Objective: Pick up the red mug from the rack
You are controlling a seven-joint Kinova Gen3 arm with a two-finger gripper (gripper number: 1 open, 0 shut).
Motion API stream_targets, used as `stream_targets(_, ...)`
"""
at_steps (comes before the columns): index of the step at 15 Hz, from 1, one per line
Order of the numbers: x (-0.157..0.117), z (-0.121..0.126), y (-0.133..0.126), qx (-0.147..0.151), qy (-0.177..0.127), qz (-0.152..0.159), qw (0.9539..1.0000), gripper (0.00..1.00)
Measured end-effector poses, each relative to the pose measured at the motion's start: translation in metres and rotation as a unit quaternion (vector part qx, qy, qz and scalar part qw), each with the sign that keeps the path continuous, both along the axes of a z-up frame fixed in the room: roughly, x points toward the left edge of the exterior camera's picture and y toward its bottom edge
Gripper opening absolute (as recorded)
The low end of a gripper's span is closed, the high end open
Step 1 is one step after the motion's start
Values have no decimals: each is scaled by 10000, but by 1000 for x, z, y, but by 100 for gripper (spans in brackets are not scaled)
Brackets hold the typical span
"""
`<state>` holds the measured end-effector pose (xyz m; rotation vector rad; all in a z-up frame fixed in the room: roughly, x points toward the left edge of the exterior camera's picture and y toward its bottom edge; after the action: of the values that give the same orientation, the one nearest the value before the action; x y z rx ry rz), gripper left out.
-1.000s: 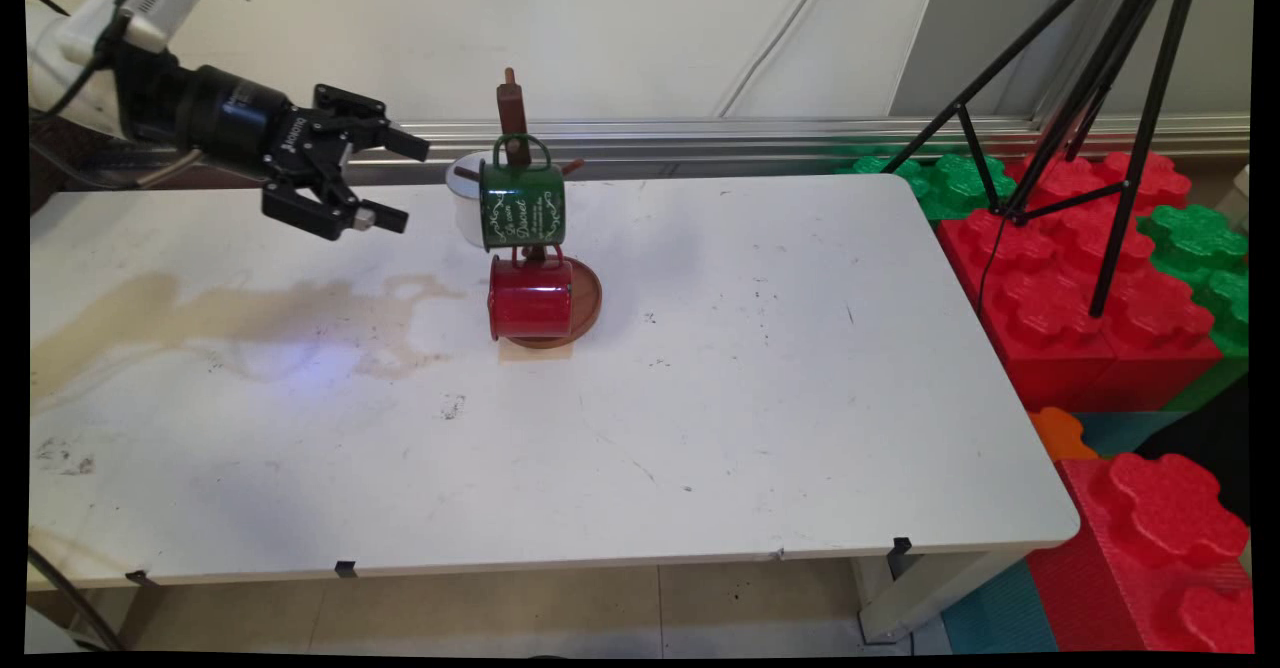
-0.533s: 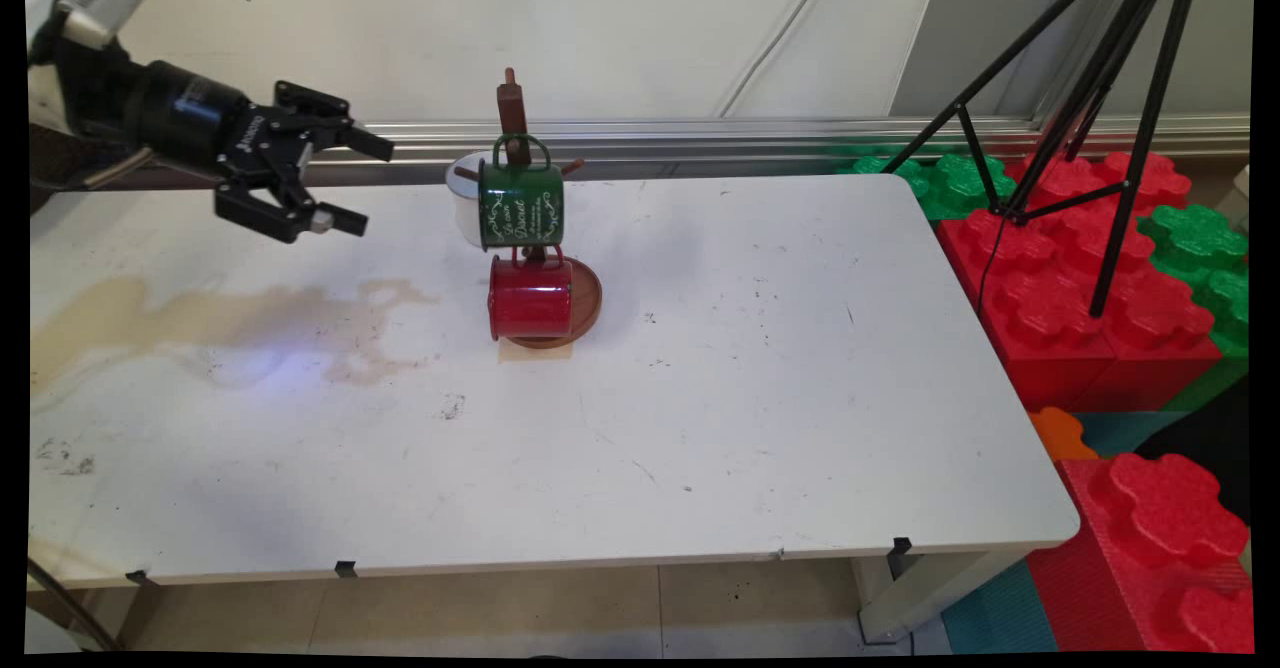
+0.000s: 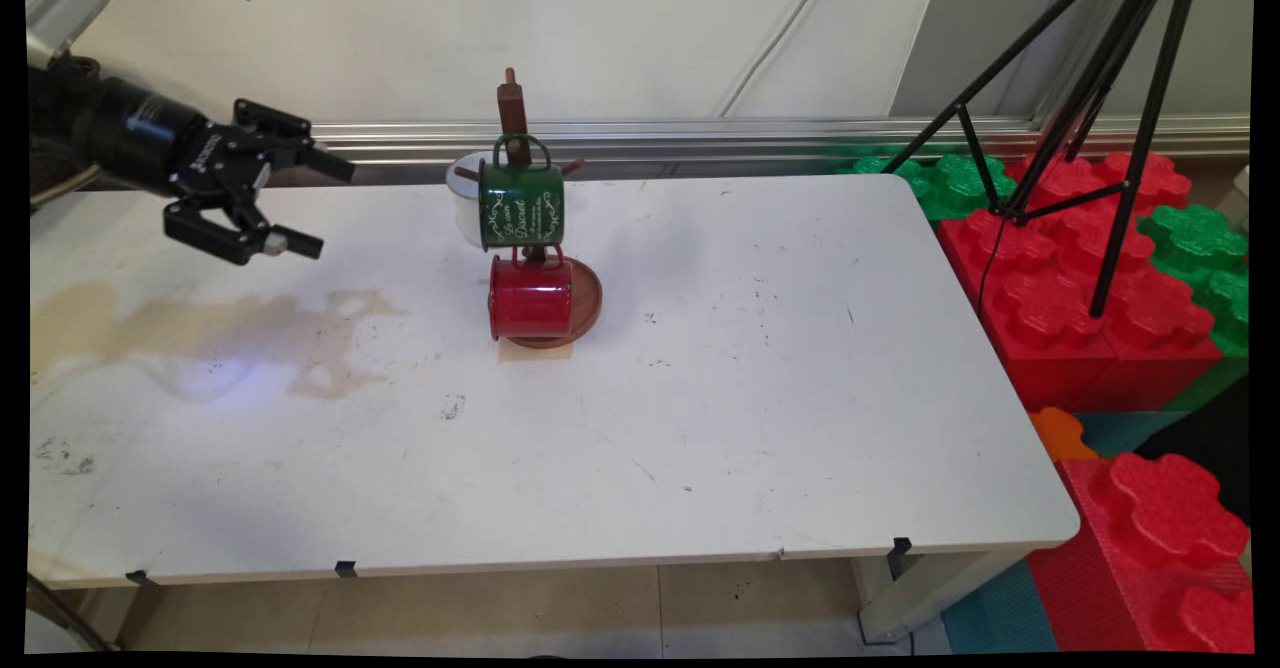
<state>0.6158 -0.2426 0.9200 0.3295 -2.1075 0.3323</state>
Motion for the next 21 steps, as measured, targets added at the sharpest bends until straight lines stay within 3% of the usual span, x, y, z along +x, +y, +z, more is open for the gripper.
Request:
stream_targets(8,9,-18,15,215,-157,-39,9996,100)
stream_targets(21,-7,-60,5,413,-161,93,9990,100)
